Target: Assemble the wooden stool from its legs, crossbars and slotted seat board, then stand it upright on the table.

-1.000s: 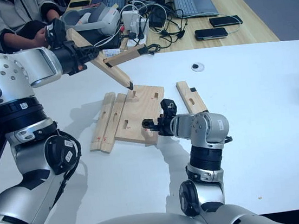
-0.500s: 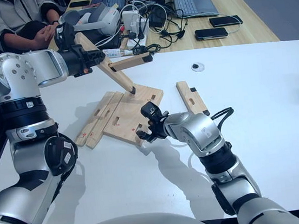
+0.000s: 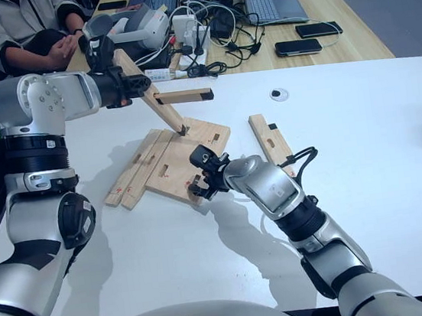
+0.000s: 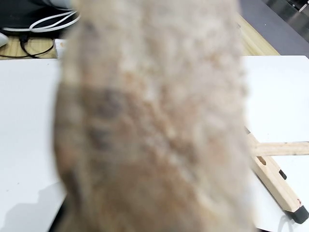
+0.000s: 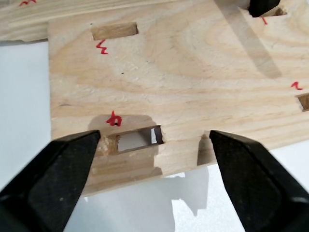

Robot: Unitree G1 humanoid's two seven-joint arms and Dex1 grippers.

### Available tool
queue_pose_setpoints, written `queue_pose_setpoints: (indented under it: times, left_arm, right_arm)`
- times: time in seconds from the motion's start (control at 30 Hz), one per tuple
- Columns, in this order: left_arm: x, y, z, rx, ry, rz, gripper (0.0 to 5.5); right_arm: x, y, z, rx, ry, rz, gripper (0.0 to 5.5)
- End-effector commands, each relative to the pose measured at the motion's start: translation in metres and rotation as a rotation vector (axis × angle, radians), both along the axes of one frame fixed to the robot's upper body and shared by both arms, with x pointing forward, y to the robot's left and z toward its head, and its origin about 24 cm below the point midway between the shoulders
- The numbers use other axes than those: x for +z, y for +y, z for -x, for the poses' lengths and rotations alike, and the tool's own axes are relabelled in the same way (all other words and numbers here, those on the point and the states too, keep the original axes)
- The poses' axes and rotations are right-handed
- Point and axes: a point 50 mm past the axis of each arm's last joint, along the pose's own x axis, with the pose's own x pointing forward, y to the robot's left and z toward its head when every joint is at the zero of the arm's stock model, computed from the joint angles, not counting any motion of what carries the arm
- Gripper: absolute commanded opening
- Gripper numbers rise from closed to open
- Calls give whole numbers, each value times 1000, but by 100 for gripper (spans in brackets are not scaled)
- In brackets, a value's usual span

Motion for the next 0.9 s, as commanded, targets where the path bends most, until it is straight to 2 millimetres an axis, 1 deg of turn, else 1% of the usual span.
queue_pose_setpoints:
  times: [0.03,0.17,0.3,0.4,0.57,0.7,0.9]
  left_arm:
    - [10,4,-4,-5,-50,-39,103]
    - [6,4,-2,-38,-34,-70,103]
    - [11,9,0,-57,-16,-93,103]
    - [13,13,4,-63,35,-98,103]
    - [16,10,5,-66,94,-115,103]
    - [8,4,4,-82,142,-147,103]
    - [-13,-9,0,-138,180,-187,103]
  right_arm:
    - [4,1,-3,13,-18,7,426]
    - [4,1,-3,13,-18,11,426]
    - [3,-1,-4,2,-18,16,426]
    - [1,-1,-4,-3,-16,20,426]
    - [0,-3,-4,-16,-15,24,426]
    - [0,-2,-4,-21,-17,20,426]
    - [0,1,-5,-25,-19,10,426]
